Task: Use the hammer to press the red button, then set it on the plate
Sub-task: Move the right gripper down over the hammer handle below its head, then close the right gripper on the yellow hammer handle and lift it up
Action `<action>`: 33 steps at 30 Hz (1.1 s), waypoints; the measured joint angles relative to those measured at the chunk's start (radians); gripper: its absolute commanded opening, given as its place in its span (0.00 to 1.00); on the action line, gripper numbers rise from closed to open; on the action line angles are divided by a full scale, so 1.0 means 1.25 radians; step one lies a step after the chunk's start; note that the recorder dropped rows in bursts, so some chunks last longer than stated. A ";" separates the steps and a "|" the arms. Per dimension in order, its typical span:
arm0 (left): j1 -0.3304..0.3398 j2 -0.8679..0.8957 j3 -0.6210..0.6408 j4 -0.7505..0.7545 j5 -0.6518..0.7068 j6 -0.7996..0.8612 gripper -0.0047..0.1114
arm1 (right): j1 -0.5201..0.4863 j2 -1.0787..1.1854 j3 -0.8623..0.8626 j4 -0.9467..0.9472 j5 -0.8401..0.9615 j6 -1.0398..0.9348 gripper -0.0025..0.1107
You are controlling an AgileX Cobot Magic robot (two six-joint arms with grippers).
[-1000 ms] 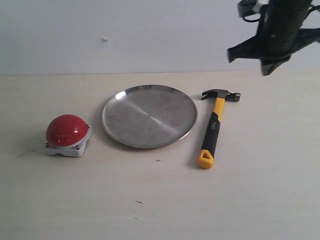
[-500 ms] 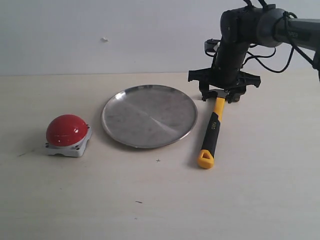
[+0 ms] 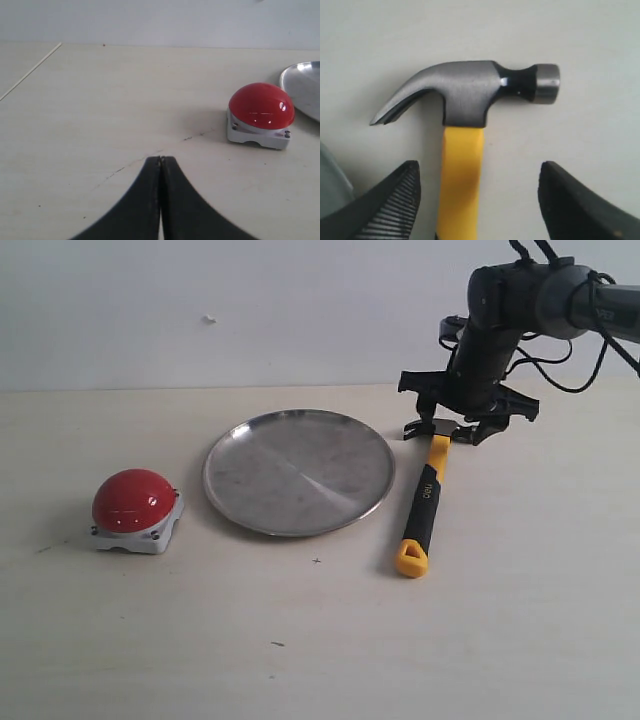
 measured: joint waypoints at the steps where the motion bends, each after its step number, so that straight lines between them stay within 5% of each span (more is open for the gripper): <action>1: 0.000 0.000 0.000 0.000 0.000 0.000 0.04 | -0.004 0.002 0.000 0.000 0.000 0.000 0.59; 33: 0.000 0.000 0.000 0.000 0.000 0.000 0.04 | -0.005 0.038 0.000 0.028 -0.024 0.000 0.51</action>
